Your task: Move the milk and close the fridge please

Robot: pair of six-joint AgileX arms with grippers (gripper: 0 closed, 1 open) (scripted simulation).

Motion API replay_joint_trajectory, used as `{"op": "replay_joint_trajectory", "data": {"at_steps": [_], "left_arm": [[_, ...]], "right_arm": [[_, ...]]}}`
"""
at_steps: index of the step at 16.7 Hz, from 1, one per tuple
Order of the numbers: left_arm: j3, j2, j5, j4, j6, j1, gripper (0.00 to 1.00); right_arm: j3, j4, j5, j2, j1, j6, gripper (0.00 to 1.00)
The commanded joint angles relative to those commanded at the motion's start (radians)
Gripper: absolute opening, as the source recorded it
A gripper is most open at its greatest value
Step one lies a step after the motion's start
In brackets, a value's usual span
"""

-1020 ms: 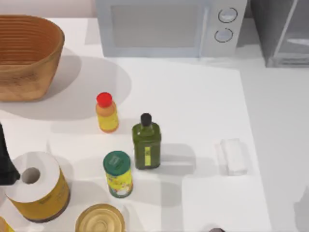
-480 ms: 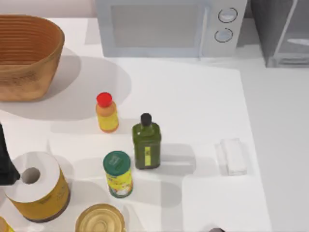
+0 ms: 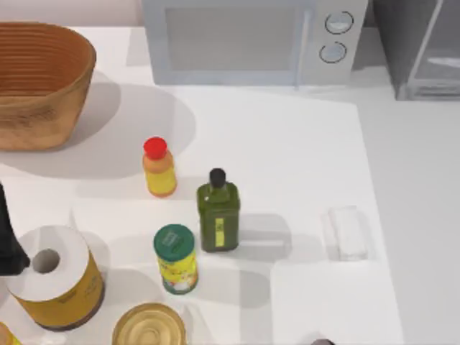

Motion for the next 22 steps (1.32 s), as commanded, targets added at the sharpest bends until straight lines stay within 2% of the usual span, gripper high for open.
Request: {"op": "replay_joint_trajectory", "data": {"at_steps": [2, 5, 16, 19, 22], "left_arm": [[0.0, 0.0, 0.0, 0.0, 0.0, 0.0, 1.0], [0.0, 0.0, 0.0, 0.0, 0.0, 0.0, 1.0], [0.0, 0.0, 0.0, 0.0, 0.0, 0.0, 1.0], [0.0, 0.0, 0.0, 0.0, 0.0, 0.0, 1.0], [0.0, 0.0, 0.0, 0.0, 0.0, 0.0, 1.0]], "right_arm": [[0.042, -0.021, -0.05, 0.092, -0.092, -0.094, 1.0], [0.132, -0.053, -0.157, 0.307, -0.299, -0.314, 1.0], [0.516, -0.025, -0.681, 1.489, -1.296, -1.473, 1.0], [0.578, 0.011, -0.799, 1.74, -1.52, -1.7, 1.0], [0.613, 0.039, -0.882, 1.901, -1.678, -1.85, 1.0]]}}
